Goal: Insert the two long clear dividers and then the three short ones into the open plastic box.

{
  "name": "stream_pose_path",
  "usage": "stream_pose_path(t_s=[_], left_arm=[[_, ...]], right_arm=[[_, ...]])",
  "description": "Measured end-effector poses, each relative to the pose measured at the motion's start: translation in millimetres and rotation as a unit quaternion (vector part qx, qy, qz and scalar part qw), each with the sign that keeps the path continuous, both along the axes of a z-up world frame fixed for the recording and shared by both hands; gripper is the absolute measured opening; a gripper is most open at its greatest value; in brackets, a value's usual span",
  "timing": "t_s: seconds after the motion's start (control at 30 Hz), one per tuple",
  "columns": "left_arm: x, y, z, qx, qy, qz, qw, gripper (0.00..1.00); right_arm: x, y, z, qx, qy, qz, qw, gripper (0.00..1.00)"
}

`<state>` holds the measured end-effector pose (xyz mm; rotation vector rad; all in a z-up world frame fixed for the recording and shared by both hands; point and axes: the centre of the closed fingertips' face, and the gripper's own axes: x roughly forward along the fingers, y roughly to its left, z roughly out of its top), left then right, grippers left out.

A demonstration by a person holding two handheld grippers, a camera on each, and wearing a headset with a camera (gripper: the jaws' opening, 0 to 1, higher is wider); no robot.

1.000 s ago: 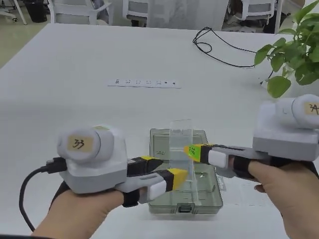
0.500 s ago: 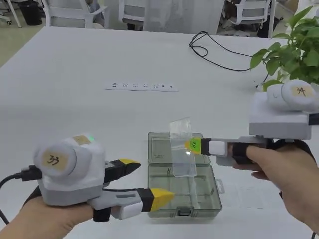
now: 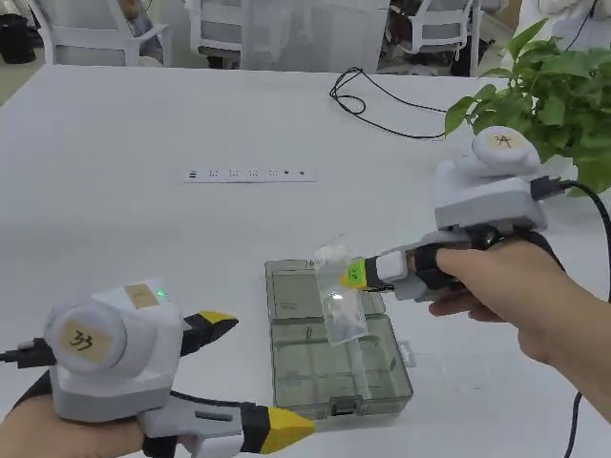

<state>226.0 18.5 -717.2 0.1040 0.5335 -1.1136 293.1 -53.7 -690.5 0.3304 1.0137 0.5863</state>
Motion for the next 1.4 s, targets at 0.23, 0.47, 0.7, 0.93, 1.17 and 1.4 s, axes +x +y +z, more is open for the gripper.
stream_pose_path(t_s=[0.23,0.47,0.7,0.93,1.17,1.4], left_arm=[[-4.5,0.5,-8.5,0.014,-0.007,-0.034,0.9993,0.97],[-5.4,1.4,-12.9,0.017,-0.012,-0.047,0.9987,0.98],[-5.5,2.5,-17.1,0.014,-0.01,-0.05,0.9986,0.98],[-5.8,2.1,-19.1,0.009,-0.006,-0.05,0.9987,0.97],[-6.1,0.8,-17.9,0.0,-0.004,-0.048,0.9988,0.96],[-5.1,0.2,-16.7,-0.005,-0.002,-0.046,0.9989,0.96]], right_arm=[[0.7,-0.5,-22.3,-0.018,0.058,-0.019,0.998,0.07],[-0.1,-0.1,-52.7,-0.037,0.109,-0.039,0.9926,0.07],[-7.8,4.5,-71.2,-0.064,0.131,-0.04,0.9885,0.07],[-9.2,3.9,-83.5,-0.079,0.143,-0.044,0.9856,0.07],[-11.7,1.3,-91.2,-0.088,0.148,-0.044,0.9841,0.07],[-12.5,4.4,-95.4,-0.093,0.146,-0.04,0.9841,0.07]])
